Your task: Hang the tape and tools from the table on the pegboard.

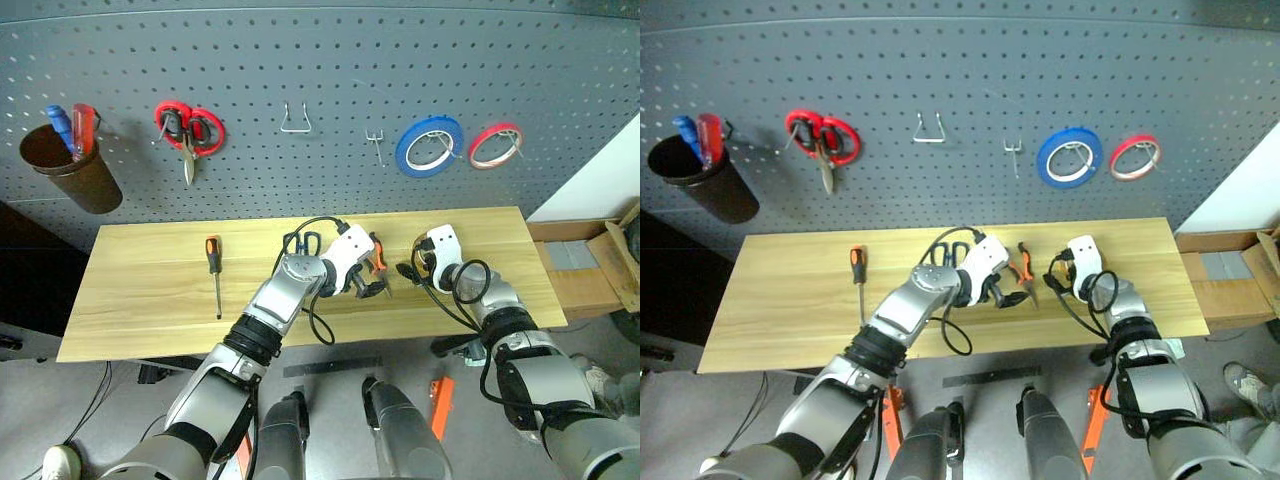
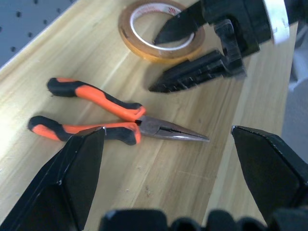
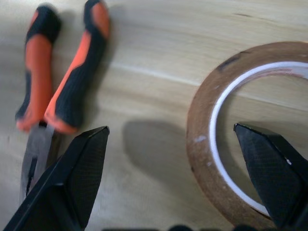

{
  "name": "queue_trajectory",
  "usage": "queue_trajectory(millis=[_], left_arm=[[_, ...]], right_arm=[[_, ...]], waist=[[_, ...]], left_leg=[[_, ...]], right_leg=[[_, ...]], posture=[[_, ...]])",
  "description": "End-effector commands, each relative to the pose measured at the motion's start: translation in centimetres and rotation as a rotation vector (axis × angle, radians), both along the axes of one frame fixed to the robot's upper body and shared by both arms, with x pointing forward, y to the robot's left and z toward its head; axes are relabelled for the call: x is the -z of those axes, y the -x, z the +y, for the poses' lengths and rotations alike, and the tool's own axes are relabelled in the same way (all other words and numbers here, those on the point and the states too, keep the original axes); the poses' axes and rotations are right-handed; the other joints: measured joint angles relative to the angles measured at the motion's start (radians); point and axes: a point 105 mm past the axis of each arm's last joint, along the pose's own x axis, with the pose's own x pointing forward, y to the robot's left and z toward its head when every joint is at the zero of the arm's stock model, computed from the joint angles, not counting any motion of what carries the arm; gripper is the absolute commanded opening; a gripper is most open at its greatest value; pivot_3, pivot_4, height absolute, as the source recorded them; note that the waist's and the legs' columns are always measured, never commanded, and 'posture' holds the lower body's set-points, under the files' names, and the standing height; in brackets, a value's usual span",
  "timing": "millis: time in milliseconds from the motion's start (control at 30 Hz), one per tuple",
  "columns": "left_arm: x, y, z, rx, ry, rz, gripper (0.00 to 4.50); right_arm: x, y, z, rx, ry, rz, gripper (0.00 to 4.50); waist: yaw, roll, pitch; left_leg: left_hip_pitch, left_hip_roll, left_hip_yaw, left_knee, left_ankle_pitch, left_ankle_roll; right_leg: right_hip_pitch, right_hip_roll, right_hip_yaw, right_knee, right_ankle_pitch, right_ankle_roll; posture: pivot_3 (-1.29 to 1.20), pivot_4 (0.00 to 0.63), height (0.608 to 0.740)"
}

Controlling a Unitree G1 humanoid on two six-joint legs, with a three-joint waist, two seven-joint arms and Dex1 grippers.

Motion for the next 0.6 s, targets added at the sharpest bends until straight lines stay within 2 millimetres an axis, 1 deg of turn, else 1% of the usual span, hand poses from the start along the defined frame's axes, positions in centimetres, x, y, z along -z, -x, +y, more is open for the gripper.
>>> queue_trajectory(millis=[33, 67, 100, 200, 267, 500, 567, 600], left_arm=[[-1.19, -0.05, -0.53, 0.022, 0.013, -0.053, 4.48], [-1.25, -0.11, -0.48, 0.018, 0.015, -0.055, 4.48], [-1.27, -0.14, -0.44, 0.017, 0.014, -0.056, 4.48], [-1.39, -0.27, -0.24, 0.011, 0.011, -0.063, 4.50], [-1.48, -0.33, -0.15, 0.006, 0.012, -0.066, 4.50], [-1.53, -0.57, 0.00, -0.013, 0.015, -0.075, 4.50], [-1.77, -0.68, -0.04, -0.014, 0.022, -0.082, 4.50], [-1.83, -0.75, -0.05, -0.015, 0.024, -0.085, 4.50]], right_arm=[[0.49, 0.07, -0.07, 0.048, -0.034, 0.051, 4.50], [0.53, 0.09, 0.04, 0.047, -0.038, 0.055, 4.50], [0.53, 0.09, 0.07, 0.043, -0.037, 0.054, 4.50], [0.68, 0.13, -0.19, 0.034, -0.001, 0.042, 3.90], [0.67, 0.10, -0.26, 0.028, 0.015, 0.033, 3.28], [1.06, 0.27, 0.17, 0.018, 0.029, 0.018, 0.85], [1.18, 0.34, 0.26, 0.013, 0.047, 0.005, 0.29], [1.22, 0.35, 0.27, 0.014, 0.052, 0.001, 0.28]], waist=[[0.001, 0.000, 0.000], [0.001, 0.000, 0.000], [0.001, 0.000, 0.000], [0.001, 0.000, 0.000], [0.001, 0.000, 0.000], [0.000, 0.000, 0.002], [0.000, 0.000, 0.002], [0.000, 0.000, 0.002]], left_leg=[[0.000, 0.000, 0.000, 0.000, 0.000, 0.000], [0.000, 0.000, 0.000, 0.000, 0.000, 0.000], [0.000, 0.000, 0.000, 0.000, 0.000, 0.000], [0.000, 0.001, 0.000, 0.000, 0.000, 0.000], [0.000, 0.000, -0.001, 0.000, 0.000, 0.000], [0.000, 0.001, 0.000, -0.001, 0.000, 0.000], [0.000, 0.002, -0.001, -0.001, 0.000, 0.000], [0.000, 0.002, -0.001, -0.001, 0.000, -0.001]], right_leg=[[0.000, 0.000, 0.000, 0.000, 0.000, 0.001], [0.000, 0.000, -0.001, 0.000, -0.003, 0.004], [0.000, 0.000, -0.001, 0.000, -0.003, 0.004], [0.000, 0.000, -0.001, 0.000, -0.003, 0.005], [0.000, 0.000, -0.001, 0.000, -0.003, 0.005], [0.000, 0.000, 0.000, 0.000, -0.003, 0.005], [0.000, 0.000, -0.001, 0.000, -0.003, 0.005], [0.000, 0.000, -0.001, 0.000, -0.003, 0.005]], posture=[[-0.04, 0.363, 0.740], [-0.04, 0.363, 0.740], [-0.04, 0.359, 0.740], [-0.03, 0.358, 0.740], [-0.03, 0.361, 0.740], [-0.03, 0.353, 0.740], [-0.03, 0.351, 0.740], [-0.02, 0.347, 0.740]])
